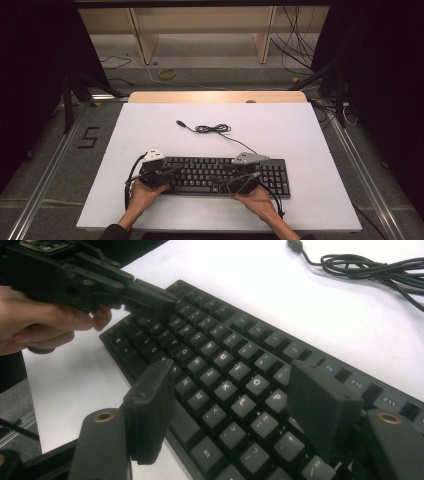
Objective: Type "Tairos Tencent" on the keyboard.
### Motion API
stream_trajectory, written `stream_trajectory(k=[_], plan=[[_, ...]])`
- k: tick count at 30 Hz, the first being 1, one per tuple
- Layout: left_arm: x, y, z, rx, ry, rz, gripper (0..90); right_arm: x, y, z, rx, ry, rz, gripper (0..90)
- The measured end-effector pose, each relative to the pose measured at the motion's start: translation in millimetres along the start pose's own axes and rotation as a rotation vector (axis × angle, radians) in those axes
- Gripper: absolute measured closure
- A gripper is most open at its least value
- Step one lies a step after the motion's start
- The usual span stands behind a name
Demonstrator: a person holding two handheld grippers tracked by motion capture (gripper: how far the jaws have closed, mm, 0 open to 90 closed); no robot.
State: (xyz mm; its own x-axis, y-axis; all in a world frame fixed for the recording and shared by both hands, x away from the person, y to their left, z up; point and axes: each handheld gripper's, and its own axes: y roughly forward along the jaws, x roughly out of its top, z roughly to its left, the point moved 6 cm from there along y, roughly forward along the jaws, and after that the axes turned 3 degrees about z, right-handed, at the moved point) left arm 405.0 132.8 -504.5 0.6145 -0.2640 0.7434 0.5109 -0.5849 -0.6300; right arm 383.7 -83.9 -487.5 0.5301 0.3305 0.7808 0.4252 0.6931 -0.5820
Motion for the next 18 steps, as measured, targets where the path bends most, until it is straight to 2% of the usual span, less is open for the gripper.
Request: stream_trajectory(k=[6,8,18], plan=[[4.2,9.7,-3.2,0.002,0.016,0.028,88.8,-2.7,-5.3,-2.3,-0.007,0.008,-0.005,35.9],[3.5,15.5,-3.2,0.012,0.022,0.054,88.8,-3.0,-6.8,-2.4,-0.007,0.008,-0.009,35.2],[0.7,20.1,1.4,0.038,0.009,0.077,88.9,-5.4,-11.4,-2.0,-0.006,0.012,-0.015,34.3]])
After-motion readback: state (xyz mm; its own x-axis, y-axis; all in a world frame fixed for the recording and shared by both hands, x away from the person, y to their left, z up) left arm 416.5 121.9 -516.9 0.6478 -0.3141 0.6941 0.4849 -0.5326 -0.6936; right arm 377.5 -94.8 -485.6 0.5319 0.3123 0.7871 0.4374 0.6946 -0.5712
